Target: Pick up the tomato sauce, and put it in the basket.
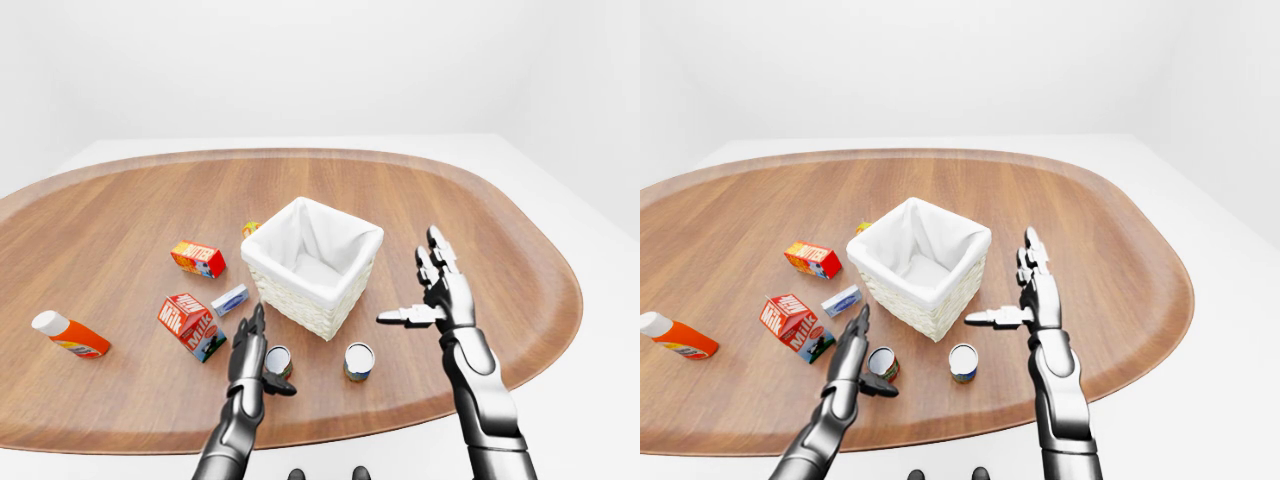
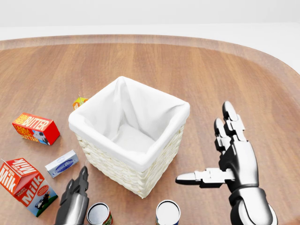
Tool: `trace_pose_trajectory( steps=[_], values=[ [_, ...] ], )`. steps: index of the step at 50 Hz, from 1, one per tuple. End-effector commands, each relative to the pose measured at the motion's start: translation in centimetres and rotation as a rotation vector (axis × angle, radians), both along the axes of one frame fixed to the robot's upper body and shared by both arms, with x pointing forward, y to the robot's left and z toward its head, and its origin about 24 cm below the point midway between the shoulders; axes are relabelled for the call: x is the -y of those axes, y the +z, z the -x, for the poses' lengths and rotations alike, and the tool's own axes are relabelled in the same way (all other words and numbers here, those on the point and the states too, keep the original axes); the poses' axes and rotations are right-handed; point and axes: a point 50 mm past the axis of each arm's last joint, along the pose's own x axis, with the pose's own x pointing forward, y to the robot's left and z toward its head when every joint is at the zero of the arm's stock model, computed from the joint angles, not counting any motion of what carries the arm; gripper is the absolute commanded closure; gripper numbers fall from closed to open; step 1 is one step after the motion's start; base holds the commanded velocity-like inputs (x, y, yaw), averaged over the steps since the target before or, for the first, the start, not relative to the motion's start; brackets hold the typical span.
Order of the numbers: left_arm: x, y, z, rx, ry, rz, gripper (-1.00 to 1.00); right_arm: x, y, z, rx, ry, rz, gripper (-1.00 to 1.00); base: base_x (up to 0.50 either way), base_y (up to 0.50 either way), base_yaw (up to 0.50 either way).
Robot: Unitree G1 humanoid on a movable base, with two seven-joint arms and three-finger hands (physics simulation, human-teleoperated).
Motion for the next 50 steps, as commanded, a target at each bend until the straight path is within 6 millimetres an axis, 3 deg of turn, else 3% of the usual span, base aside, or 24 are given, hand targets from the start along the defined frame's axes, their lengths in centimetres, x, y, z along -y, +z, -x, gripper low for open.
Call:
trace_pose_trajectory(
  steps=[1,35,36,37,38,50],
  values=[
    [0.04,-0.13,-0.03,-0.005,0.0,-0.004,-1.0,0.01,-0.01,-0.03,0.0,0.0,0.0,-1.0,0.0,0.0,0.0],
    [-0.08,-0.37,0.04,-0.017,0.006,-0.007,-1.0,0.01,-0.01,-0.09,-0.001,-0.001,-0.002,-1.0,0.0,0.0,0.0],
    [-0.07,-0.36,0.04,-0.018,0.006,-0.003,-0.7,0.01,-0.04,-0.09,-0.002,0.0,-0.002,-1.0,0.0,0.0,0.0],
    [-0.02,-0.2,-0.02,-0.013,0.003,0.005,0.23,0.0,-0.04,-0.08,-0.002,0.0,-0.002,-1.0,0.0,0.0,0.0],
    [-0.03,-0.21,0.0,-0.014,0.003,0.005,0.98,0.0,-0.02,-0.06,-0.001,0.0,-0.002,-1.0,0.0,0.0,0.0],
    [-0.08,-0.29,-0.02,-0.016,0.006,0.001,1.0,0.01,0.25,-0.01,0.011,-0.002,-0.003,-1.0,0.0,0.0,0.0]
  ],
)
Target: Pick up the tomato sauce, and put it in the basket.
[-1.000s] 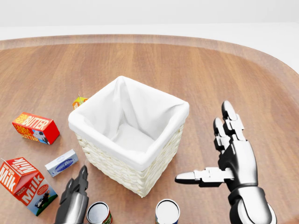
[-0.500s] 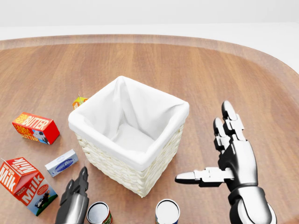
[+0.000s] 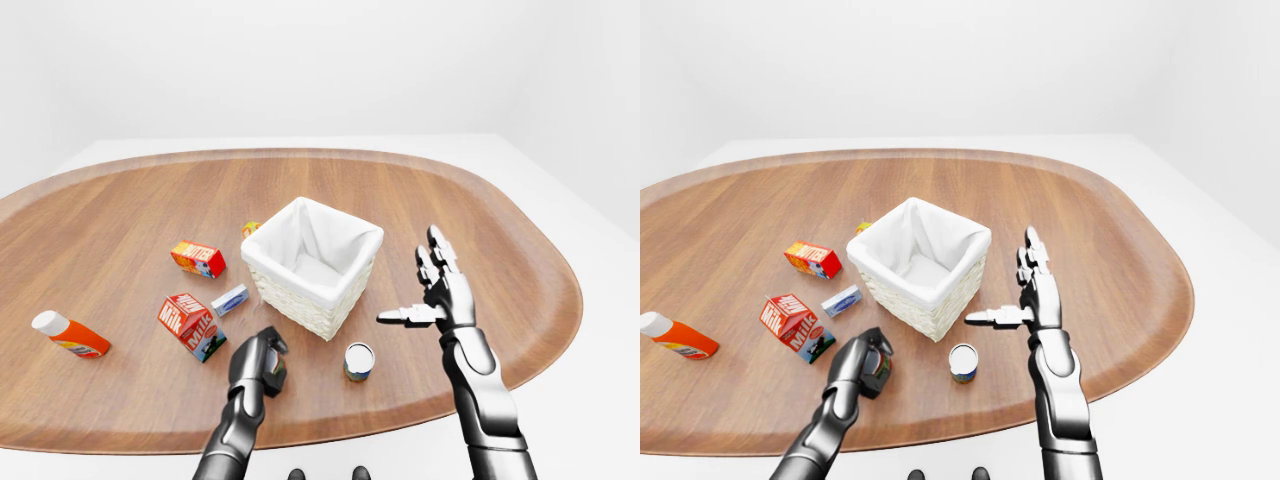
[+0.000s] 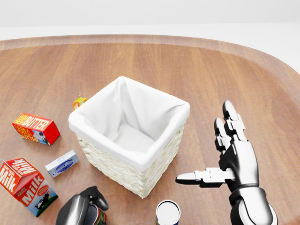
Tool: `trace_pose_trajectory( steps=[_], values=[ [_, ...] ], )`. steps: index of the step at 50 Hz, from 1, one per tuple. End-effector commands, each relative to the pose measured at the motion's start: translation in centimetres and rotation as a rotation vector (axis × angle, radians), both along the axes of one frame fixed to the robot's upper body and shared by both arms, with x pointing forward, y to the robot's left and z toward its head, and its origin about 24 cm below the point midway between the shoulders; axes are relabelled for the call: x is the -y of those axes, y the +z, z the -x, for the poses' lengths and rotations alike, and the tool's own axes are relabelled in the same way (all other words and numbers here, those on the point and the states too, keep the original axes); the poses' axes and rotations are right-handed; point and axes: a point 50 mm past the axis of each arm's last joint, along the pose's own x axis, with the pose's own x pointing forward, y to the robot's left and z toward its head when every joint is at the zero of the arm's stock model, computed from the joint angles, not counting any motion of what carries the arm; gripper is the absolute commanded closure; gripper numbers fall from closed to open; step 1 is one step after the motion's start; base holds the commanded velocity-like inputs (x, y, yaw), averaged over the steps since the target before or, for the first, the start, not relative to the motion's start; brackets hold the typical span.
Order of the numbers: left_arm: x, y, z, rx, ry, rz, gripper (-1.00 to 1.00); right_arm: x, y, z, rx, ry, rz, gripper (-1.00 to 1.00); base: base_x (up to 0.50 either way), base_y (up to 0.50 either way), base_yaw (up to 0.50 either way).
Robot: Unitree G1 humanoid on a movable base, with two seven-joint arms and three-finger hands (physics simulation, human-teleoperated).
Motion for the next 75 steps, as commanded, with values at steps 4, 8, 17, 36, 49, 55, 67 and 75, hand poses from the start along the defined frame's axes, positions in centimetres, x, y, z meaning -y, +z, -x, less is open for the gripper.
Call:
trace_pose_trajectory(
  steps=[4,8,17,36,49,55,67,75],
  values=[
    [-0.1,0.2,-0.1,0.008,0.001,-0.003,1.0,0.0,0.1,0.0,0.002,-0.001,-0.001,-1.0,0.0,0.0,0.0],
    [0.0,0.7,-0.2,0.028,-0.008,0.017,1.0,0.0,0.1,0.0,0.005,-0.003,0.0,-1.0,0.0,0.0,0.0],
    [0.1,2.2,-0.3,0.076,-0.026,0.059,1.0,0.1,0.3,0.0,0.013,-0.006,0.0,-1.0,0.0,0.0,0.0],
    [0.2,6.4,-0.6,0.214,-0.081,0.147,1.0,0.2,0.2,-0.1,0.006,-0.007,-0.001,-1.0,0.0,0.0,0.0],
    [-0.5,7.3,-0.3,0.25,-0.058,0.175,1.0,0.2,0.2,-0.2,0.007,-0.009,-0.002,-1.0,0.0,0.0,0.0],
    [-0.6,7.5,-0.2,0.255,-0.06,0.178,1.0,0.3,0.2,-0.2,0.009,-0.011,-0.003,-1.0,0.0,0.0,0.0],
    [-0.6,9.3,0.2,0.313,-0.087,0.202,1.0,0.3,0.5,-0.2,0.017,-0.013,-0.002,-1.0,0.0,0.0,0.0],
    [-0.5,10.0,0.4,0.337,-0.101,0.211,1.0,0.3,0.4,-0.2,0.015,-0.013,-0.002,-1.0,0.0,0.0,0.0]
  ],
)
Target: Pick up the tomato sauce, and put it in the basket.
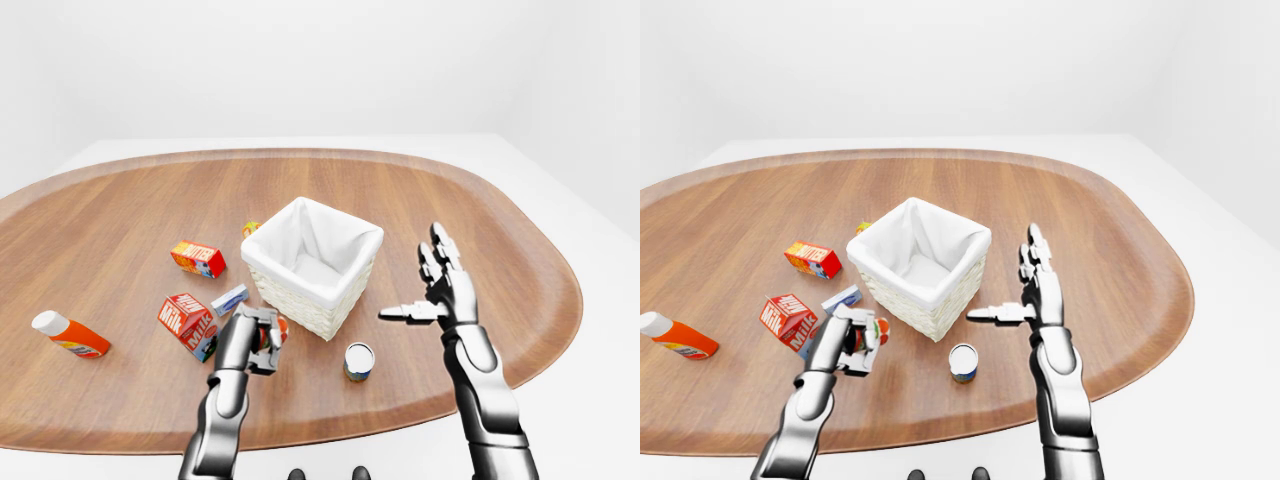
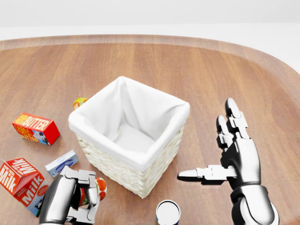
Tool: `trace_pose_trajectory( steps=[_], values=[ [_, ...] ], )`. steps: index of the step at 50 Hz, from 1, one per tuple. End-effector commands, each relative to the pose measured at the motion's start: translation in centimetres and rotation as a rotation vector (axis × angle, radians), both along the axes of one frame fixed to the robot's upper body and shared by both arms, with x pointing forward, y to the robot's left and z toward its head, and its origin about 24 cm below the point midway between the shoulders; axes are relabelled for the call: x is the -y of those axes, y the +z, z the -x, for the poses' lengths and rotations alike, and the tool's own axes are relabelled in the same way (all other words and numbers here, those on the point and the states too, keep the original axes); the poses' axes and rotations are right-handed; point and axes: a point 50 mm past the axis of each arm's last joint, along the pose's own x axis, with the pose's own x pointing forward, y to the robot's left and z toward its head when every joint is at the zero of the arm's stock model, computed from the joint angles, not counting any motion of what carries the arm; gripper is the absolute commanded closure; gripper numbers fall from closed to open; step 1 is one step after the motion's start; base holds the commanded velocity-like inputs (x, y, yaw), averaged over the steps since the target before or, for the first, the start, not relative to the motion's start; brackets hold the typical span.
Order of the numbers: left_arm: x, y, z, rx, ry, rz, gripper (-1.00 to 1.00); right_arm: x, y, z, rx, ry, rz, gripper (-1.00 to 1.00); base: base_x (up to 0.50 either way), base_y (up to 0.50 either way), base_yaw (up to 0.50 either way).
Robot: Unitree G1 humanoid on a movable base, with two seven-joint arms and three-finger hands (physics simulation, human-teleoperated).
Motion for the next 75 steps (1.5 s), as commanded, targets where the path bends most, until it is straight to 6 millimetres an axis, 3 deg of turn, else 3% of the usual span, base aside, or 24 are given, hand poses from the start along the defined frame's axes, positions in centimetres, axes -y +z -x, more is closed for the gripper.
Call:
trace_pose_trajectory(
  steps=[1,75],
  values=[
    [0.1,1.8,0.2,0.063,-0.017,0.034,1.0,0.0,0.0,0.0,-0.001,-0.001,0.0,-1.0,0.0,0.0,0.0],
    [0.3,7.5,1.2,0.224,-0.082,0.068,1.0,0.1,-0.1,-0.2,-0.005,-0.006,0.0,-1.0,0.0,0.0,0.0]
  ],
)
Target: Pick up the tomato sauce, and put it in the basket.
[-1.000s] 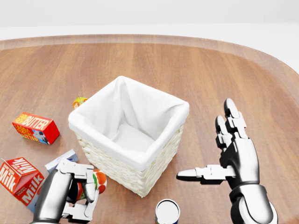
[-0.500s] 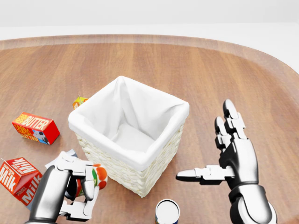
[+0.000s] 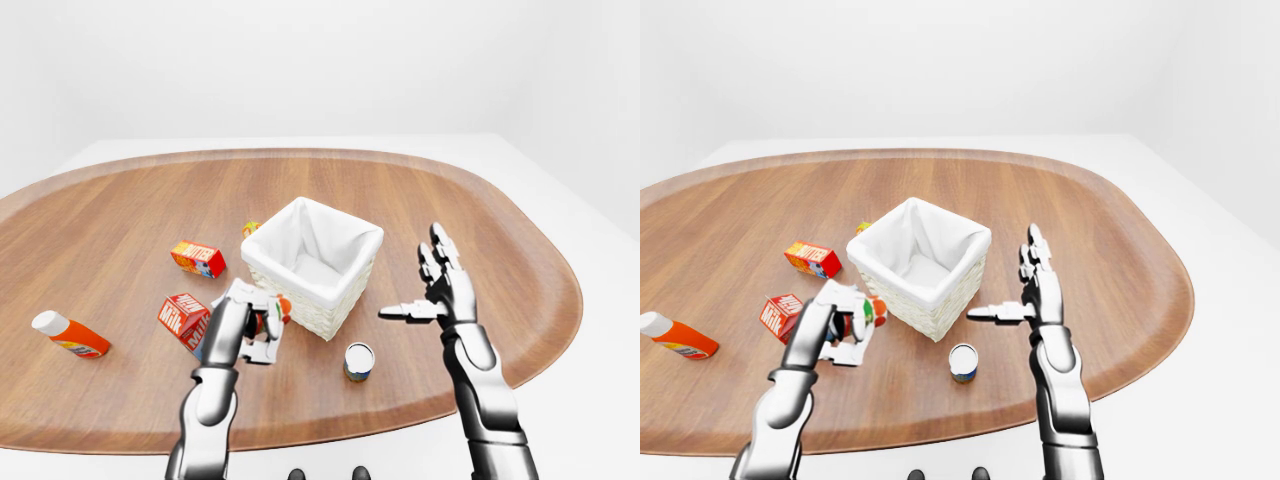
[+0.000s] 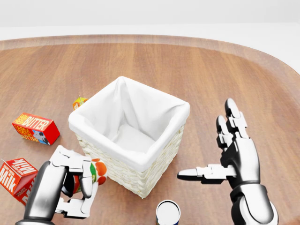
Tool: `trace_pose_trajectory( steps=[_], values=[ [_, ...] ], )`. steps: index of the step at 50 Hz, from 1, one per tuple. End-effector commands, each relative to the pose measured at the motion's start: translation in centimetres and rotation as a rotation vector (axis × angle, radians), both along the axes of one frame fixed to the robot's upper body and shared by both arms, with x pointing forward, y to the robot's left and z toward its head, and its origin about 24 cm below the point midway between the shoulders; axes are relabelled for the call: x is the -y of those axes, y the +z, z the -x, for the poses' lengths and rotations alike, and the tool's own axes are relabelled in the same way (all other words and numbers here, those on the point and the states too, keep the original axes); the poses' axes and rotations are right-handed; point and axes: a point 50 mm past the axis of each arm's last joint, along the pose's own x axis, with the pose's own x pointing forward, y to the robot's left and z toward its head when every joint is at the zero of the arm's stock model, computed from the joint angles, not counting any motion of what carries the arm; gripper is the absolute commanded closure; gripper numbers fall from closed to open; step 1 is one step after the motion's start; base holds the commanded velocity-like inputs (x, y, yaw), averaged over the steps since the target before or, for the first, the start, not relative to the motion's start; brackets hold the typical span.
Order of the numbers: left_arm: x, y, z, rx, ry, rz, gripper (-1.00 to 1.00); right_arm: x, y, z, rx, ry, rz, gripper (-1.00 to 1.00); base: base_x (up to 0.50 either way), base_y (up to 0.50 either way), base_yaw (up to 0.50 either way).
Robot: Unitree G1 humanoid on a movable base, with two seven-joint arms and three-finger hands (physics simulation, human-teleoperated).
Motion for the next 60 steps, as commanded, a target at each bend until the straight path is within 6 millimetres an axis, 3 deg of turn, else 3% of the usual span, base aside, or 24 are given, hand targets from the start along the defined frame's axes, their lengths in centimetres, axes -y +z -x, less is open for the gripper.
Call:
trace_pose_trajectory(
  steps=[1,26,46,60],
  values=[
    [-0.2,1.0,0.1,0.017,0.007,0.021,1.0,0.0,0.1,0.0,0.004,-0.002,0.001,-1.0,0.0,0.0,0.0],
    [-0.7,2.9,-0.8,0.046,0.015,0.013,1.0,-0.2,-0.6,0.1,-0.024,0.005,0.005,-1.0,0.0,0.0,0.0],
    [-0.1,5.7,-1.6,0.136,-0.024,-0.001,1.0,-0.2,-0.6,0.1,-0.024,0.005,0.007,-1.0,0.0,0.0,0.0],
    [0.6,7.1,-3.8,0.178,-0.058,-0.046,1.0,-0.1,-0.5,0.1,-0.021,0.003,0.005,-1.0,0.0,0.0,0.0]
  ],
)
